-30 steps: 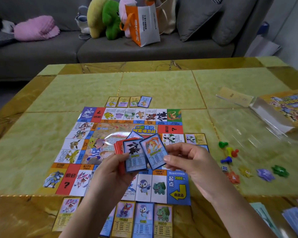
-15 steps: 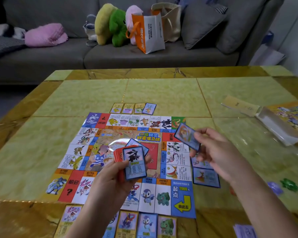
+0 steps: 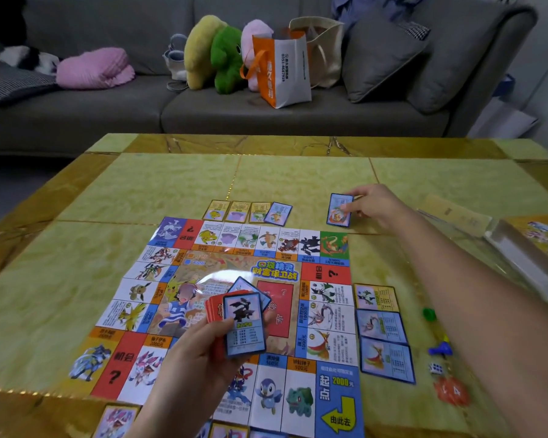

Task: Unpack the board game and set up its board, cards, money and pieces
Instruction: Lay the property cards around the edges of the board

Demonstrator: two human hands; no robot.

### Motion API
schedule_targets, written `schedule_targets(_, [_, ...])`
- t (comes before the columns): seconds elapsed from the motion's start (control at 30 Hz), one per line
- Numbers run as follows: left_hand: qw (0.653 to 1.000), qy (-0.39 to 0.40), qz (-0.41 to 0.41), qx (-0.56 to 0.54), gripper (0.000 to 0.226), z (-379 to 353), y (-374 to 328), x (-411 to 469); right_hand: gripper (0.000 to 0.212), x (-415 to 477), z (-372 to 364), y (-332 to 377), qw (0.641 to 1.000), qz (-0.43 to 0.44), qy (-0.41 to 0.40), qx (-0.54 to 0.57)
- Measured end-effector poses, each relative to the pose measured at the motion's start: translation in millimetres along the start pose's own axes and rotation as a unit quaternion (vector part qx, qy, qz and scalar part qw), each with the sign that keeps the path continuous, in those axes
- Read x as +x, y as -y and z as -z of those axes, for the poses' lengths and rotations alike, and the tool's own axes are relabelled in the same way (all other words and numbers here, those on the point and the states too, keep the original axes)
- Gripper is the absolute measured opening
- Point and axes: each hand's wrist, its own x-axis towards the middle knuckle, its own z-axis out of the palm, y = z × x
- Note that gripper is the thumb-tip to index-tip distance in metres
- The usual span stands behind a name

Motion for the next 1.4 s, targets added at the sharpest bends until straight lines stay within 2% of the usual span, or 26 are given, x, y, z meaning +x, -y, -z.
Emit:
schedule_targets(0.17, [1.000, 0.014, 0.003, 0.000, 0.037, 3.5, -3.6, 1.7, 0.039, 20.0, -7.1, -7.9, 0.998, 0.006, 0.015, -0.060])
schedule_targets(0.43, [1.000, 0.021, 0.002, -0.002, 0.043, 1.1, -4.0, 0.9, 0.029, 20.9, -9.3, -12.4, 0.995, 0.025, 0.041, -0.089])
schedule_targets(0.87, [1.000, 0.027, 0.008, 0.006, 0.039, 4.1, -3.2, -0.1, 0.034, 16.1, -14.4, -11.5, 0.994, 0.029, 0.028, -0.098])
schedule_targets(0.97, [1.000, 0.018, -0.001, 0.018, 0.039, 4.0, -1.2, 2.4, 0.033, 15.0, -14.0, -12.1, 0.996, 0.033, 0.025, -0.080])
schedule_targets(1.13, [0.999, 0.020, -0.017, 0.034, 0.037, 5.2, -1.0, 0.9, 0.021, -9.2, -16.5, 4.5, 0.998, 0.044, -0.036, 0.040])
schedule_targets(1.2, [0.998, 0.022, -0.031, 0.043, 0.036, 6.2, -1.2, -0.8, 0.016, -38.7, -21.7, 21.0, 0.995, 0.075, -0.016, 0.056])
schedule_targets(1.33, [0.996, 0.007, -0.065, 0.062, 0.014, 7.7, -0.6, -1.9, 0.018, -113.0, -38.5, 44.7, 0.985, 0.113, 0.099, 0.086])
schedule_targets(1.4, [0.995, 0.018, -0.078, 0.066, 0.019, 6.6, -1.1, -3.2, 0.026, -144.7, -46.9, 45.6, 0.979, 0.111, 0.145, 0.094])
